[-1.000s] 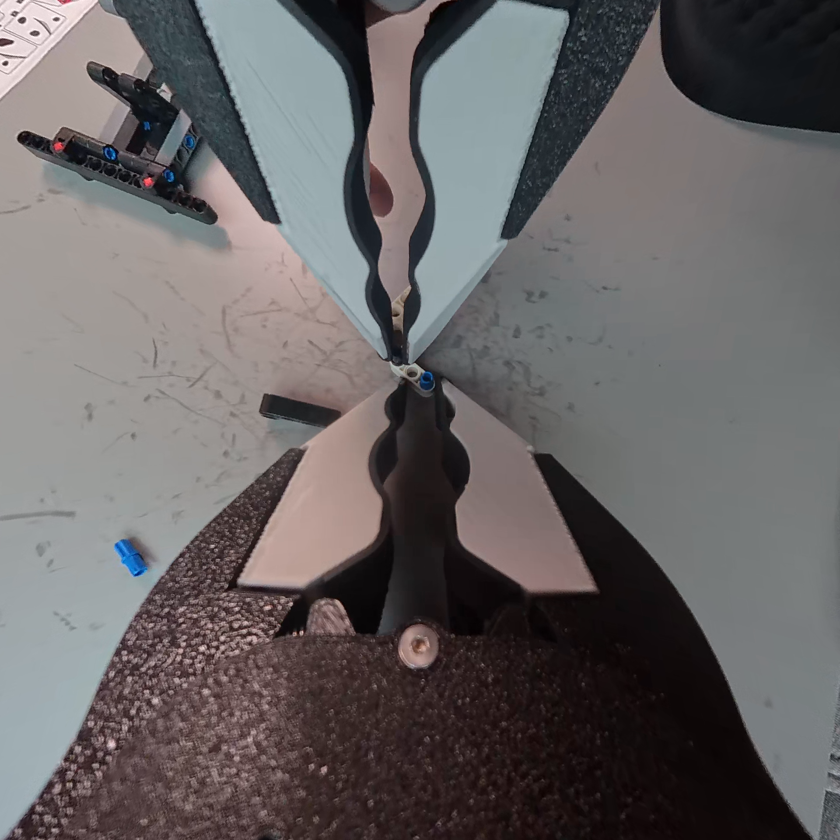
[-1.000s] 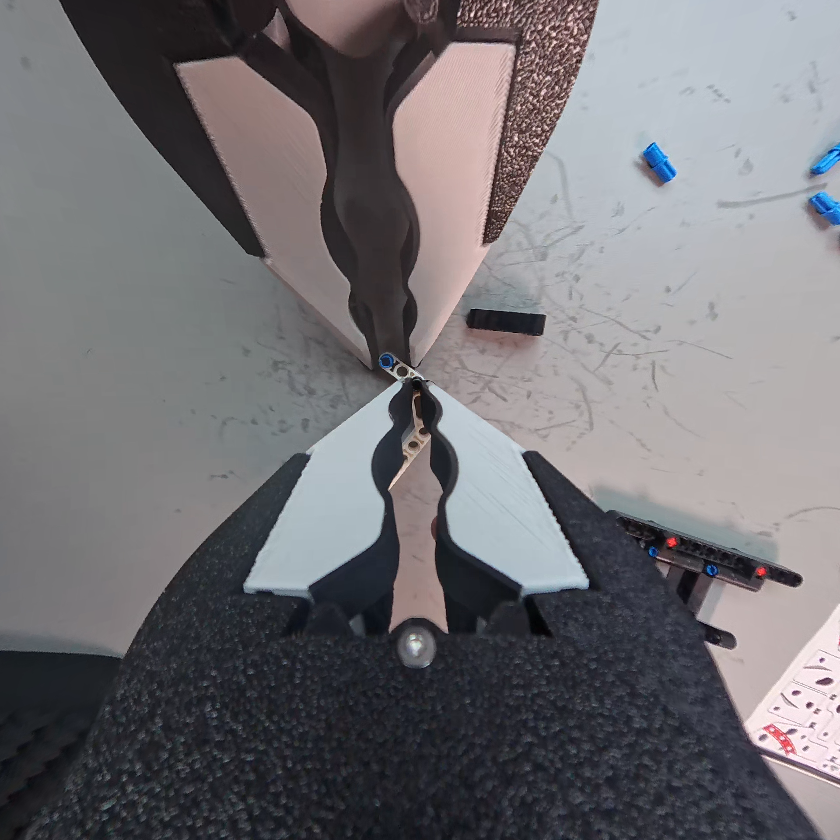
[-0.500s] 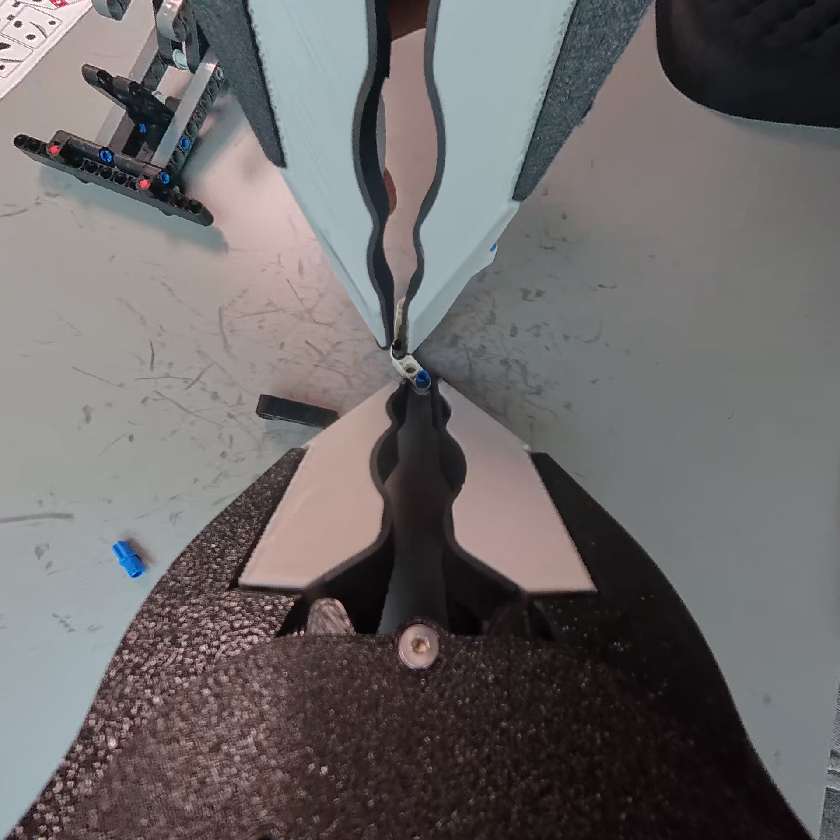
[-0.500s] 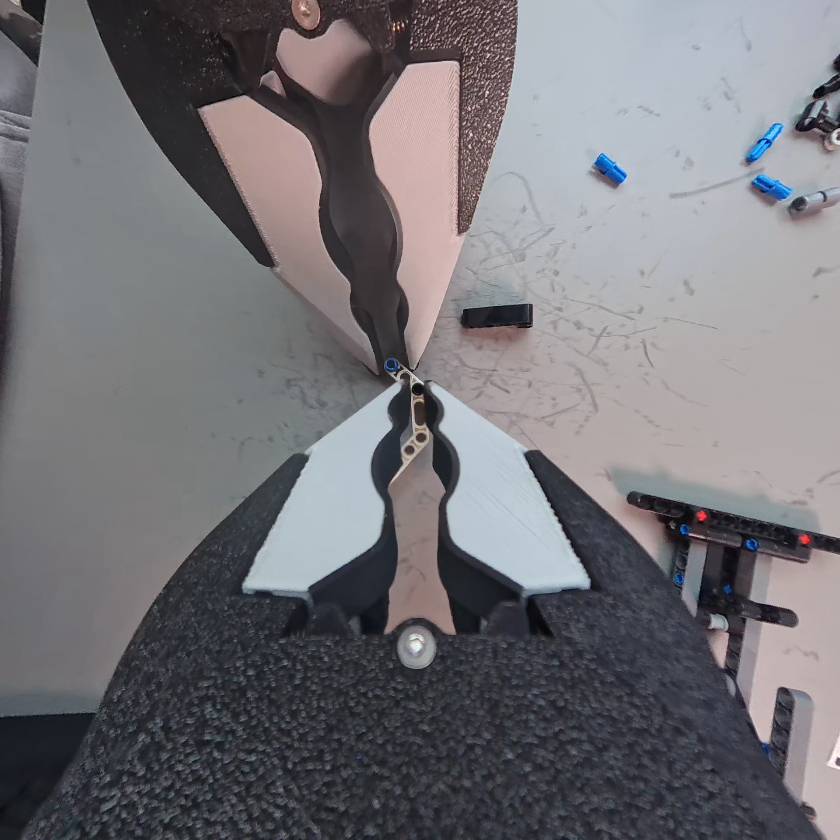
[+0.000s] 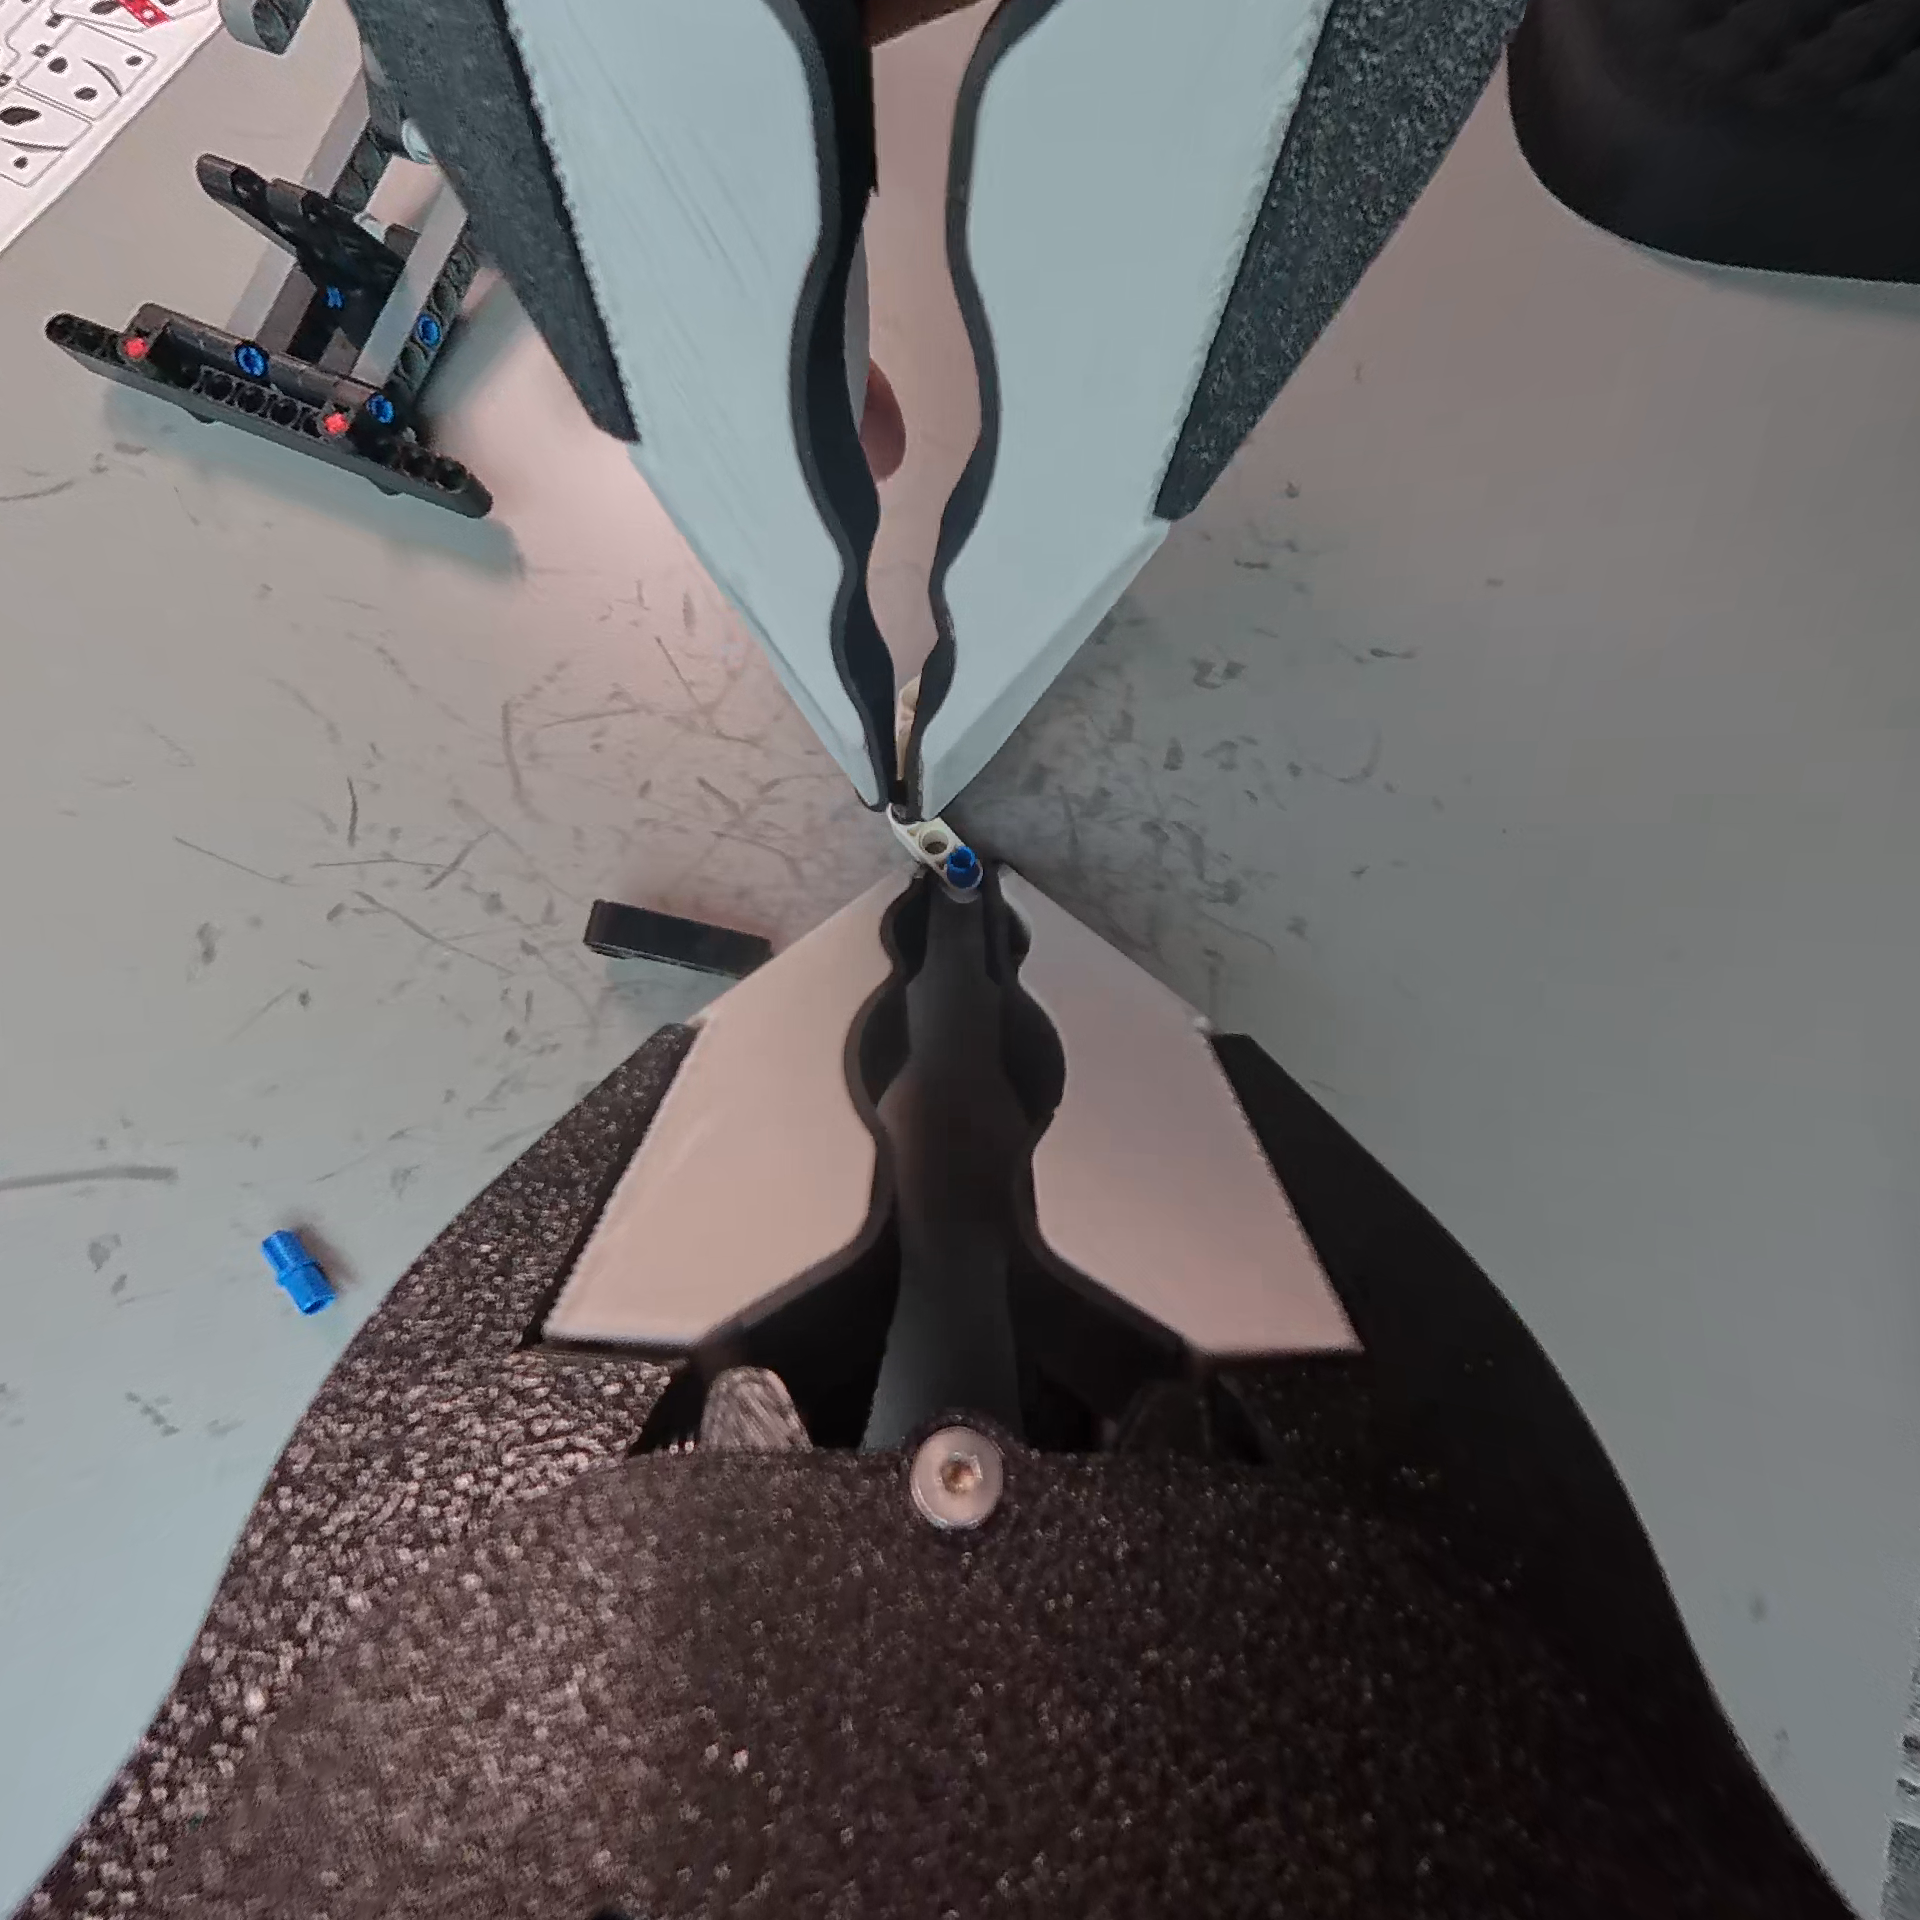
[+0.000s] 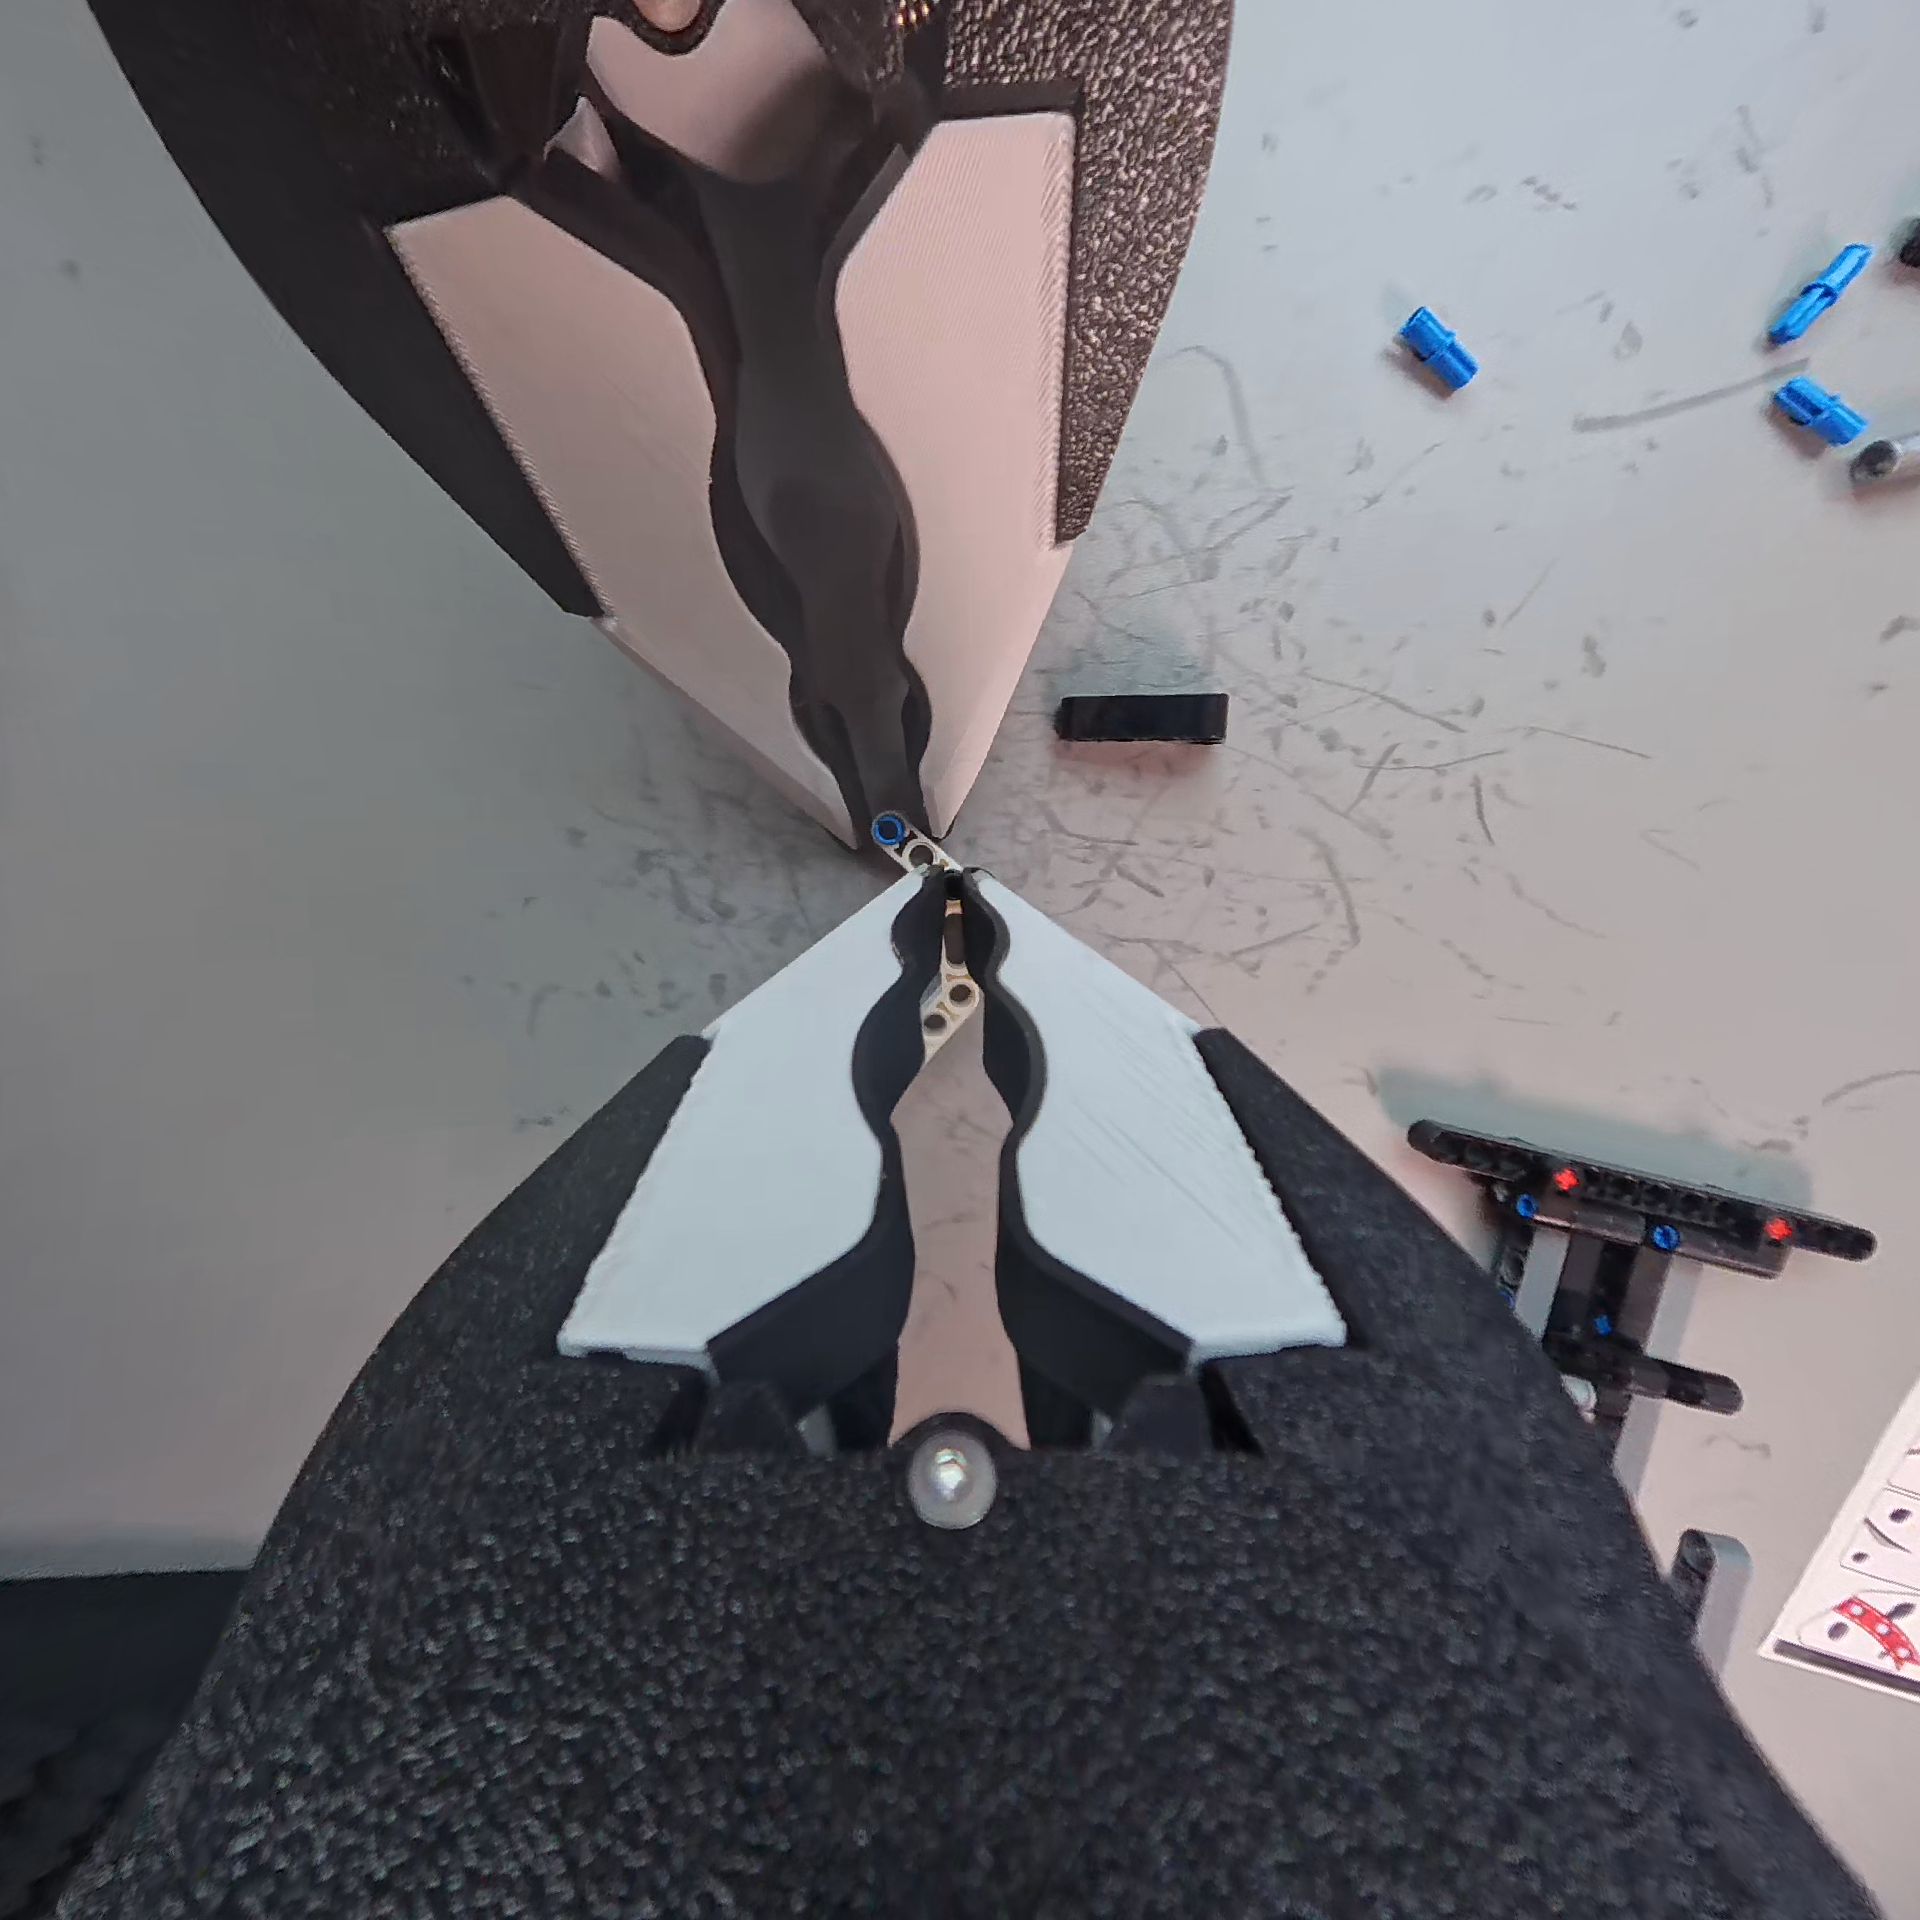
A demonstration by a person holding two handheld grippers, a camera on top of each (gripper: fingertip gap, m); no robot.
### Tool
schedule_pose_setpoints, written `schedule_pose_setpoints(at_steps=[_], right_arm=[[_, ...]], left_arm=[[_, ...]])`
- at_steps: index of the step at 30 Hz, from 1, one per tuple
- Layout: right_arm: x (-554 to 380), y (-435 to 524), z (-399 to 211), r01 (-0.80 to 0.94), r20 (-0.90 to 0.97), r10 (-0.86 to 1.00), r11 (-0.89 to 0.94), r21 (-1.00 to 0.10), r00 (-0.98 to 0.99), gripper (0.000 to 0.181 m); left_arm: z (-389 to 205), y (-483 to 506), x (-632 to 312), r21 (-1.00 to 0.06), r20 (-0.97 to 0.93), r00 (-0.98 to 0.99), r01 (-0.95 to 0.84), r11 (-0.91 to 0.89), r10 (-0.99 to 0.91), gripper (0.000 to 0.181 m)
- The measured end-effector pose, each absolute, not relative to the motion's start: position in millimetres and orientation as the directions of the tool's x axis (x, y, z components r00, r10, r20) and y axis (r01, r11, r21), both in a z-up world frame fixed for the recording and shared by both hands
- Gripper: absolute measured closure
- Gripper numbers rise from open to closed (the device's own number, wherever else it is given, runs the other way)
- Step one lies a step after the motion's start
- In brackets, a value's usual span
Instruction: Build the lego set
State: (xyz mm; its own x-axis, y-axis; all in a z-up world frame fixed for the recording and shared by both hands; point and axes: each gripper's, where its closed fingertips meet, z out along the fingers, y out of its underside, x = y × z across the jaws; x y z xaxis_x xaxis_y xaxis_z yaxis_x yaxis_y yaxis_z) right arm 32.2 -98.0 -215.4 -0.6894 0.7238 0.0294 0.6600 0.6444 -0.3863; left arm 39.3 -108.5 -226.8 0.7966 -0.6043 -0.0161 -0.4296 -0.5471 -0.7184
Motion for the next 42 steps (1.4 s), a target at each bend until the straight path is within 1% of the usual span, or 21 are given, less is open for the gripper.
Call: schedule_pose_setpoints(at_steps=[2, 3, 4, 6, 10, 12, 13, 17, 20, 22, 25, 27, 29, 31, 32, 33, 34, 36, 40, 41, 42], right_arm=[[28.1, -97.1, -213.3, 0.624, 0.105, 0.719, 0.658, -0.42, -0.687, 0.177], [26.6, -95.0, -211.2, 0.625, 0.126, 0.737, 0.64, -0.447, -0.664, 0.169], [27.1, -94.6, -207.1, 0.641, 0.108, 0.765, 0.6, -0.479, -0.635, 0.159], [33.6, -91.3, -197.7, 0.666, 0.076, 0.807, 0.533, -0.522, -0.586, 0.153], [64.9, -81.7, -207.6, 0.71, 0.092, 0.83, 0.523, -0.47, -0.551, 0.148], [75.8, -80.5, -217.0, 0.729, 0.087, 0.84, 0.512, -0.455, -0.535, 0.148], [79.5, -80.7, -221.2, 0.73, 0.084, 0.839, 0.514, -0.451, -0.538, 0.15], [76.9, -78.8, -224.2, 0.708, 0.085, 0.825, 0.528, -0.469, -0.559, 0.174], [72.8, -72.9, -224.5, 0.676, 0.105, 0.781, 0.592, -0.439, -0.616, 0.174], [67.9, -67.0, -224.5, 0.654, 0.118, 0.753, 0.627, -0.423, -0.647, 0.174], [61.9, -63.0, -224.9, 0.633, 0.119, 0.73, 0.651, -0.419, -0.673, 0.17], [59.4, -59.9, -223.1, 0.624, 0.134, 0.726, 0.658, -0.423, -0.675, 0.163], [54.7, -55.5, -213.3, 0.615, 0.161, 0.747, 0.633, -0.471, -0.645, 0.16], [50.0, -50.9, -198.5, 0.599, 0.175, 0.784, 0.578, -0.554, -0.595, 0.16], [48.1, -48.4, -191.4, 0.587, 0.178, 0.804, 0.546, -0.598, -0.567, 0.159], [47.8, -47.0, -186.3, 0.576, 0.171, 0.821, 0.515, -0.635, -0.545, 0.159], [49.5, -47.0, -184.3, 0.57, 0.16, 0.832, 0.491, -0.658, -0.532, 0.16], [57.4, -50.6, -188.9, 0.573, 0.145, 0.834, 0.48, -0.664, -0.532, 0.159], [65.5, -57.4, -211.0, 0.606, 0.147, 0.825, 0.51, -0.61, -0.546, 0.151], [65.6, -58.2, -215.9, 0.618, 0.137, 0.822, 0.514, -0.594, -0.552, 0.15], [65.2, -57.2, -220.0, 0.63, 0.131, 0.822, 0.518, -0.578, -0.555, 0.157]], left_arm=[[-226.7, -108.7, 39.0, -0.719, -0.017, 0.8, -0.427, -0.549, -0.6, 0.171], [-226.7, -109.2, 39.3, -0.719, -0.017, 0.8, -0.427, -0.549, -0.6, 0.172], [-226.6, -109.6, 39.5, -0.719, -0.021, 0.8, -0.429, -0.547, -0.6, 0.173], [-226.2, -111.0, 40.6, -0.72, -0.028, 0.793, -0.438, -0.538, -0.608, 0.172], [-219.2, -121.1, 51.7, -0.743, 0.035, 0.739, -0.431, -0.512, -0.673, 0.17], [-214.7, -129.5, 58.1, -0.751, 0.086, 0.692, -0.428, -0.503, -0.716, 0.164], [-211.2, -127.6, 54.6, -0.759, 0.075, 0.7, -0.422, -0.496, -0.71, 0.162], [-200.5, -117.0, 25.8, -0.785, 0.055, 0.755, -0.371, -0.496, -0.653, 0.163], [-207.1, -105.3, -13.7, -0.76, 0.014, 0.835, -0.349, -0.548, -0.551, 0.16], [-208.9, -101.0, -29.8, -0.758, 0.01, 0.858, -0.328, -0.564, -0.513, 0.154], [-210.0, -97.7, -27.9, -0.77, 0.041, 0.851, -0.307, -0.559, -0.524, 0.147], [-213.1, -96.4, -22.0, -0.765, 0.002, 0.833, -0.355, -0.537, -0.553, 0.142], [-213.1, -93.2, -14.1, -0.767, -0.05, 0.811, -0.406, -0.498, -0.583, 0.139], [-216.5, -88.4, -8.4, -0.749, -0.085, 0.793, -0.45, -0.486, -0.603, 0.137], [-220.0, -85.9, -7.7, -0.73, -0.105, 0.784, -0.478, -0.488, -0.612, 0.139], [-223.4, -84.0, -8.3, -0.709, -0.123, 0.775, -0.506, -0.491, -0.62, 0.148], [-222.5, -82.4, -6.9, -0.707, -0.127, 0.765, -0.516, -0.483, -0.632, 0.148], [-223.3, -80.5, -9.5, -0.701, -0.121, 0.767, -0.516, -0.492, -0.631, 0.148], [-197.8, -87.3, 11.1, -0.823, 0.009, 0.741, -0.375, -0.426, -0.671, 0.148], [-189.2, -89.8, 16.1, -0.849, 0.022, 0.729, -0.347, -0.398, -0.684, 0.148], [-180.2, -93.7, 22.7, -0.874, 0.046, 0.71, -0.311, -0.372, -0.702, 0.148]])
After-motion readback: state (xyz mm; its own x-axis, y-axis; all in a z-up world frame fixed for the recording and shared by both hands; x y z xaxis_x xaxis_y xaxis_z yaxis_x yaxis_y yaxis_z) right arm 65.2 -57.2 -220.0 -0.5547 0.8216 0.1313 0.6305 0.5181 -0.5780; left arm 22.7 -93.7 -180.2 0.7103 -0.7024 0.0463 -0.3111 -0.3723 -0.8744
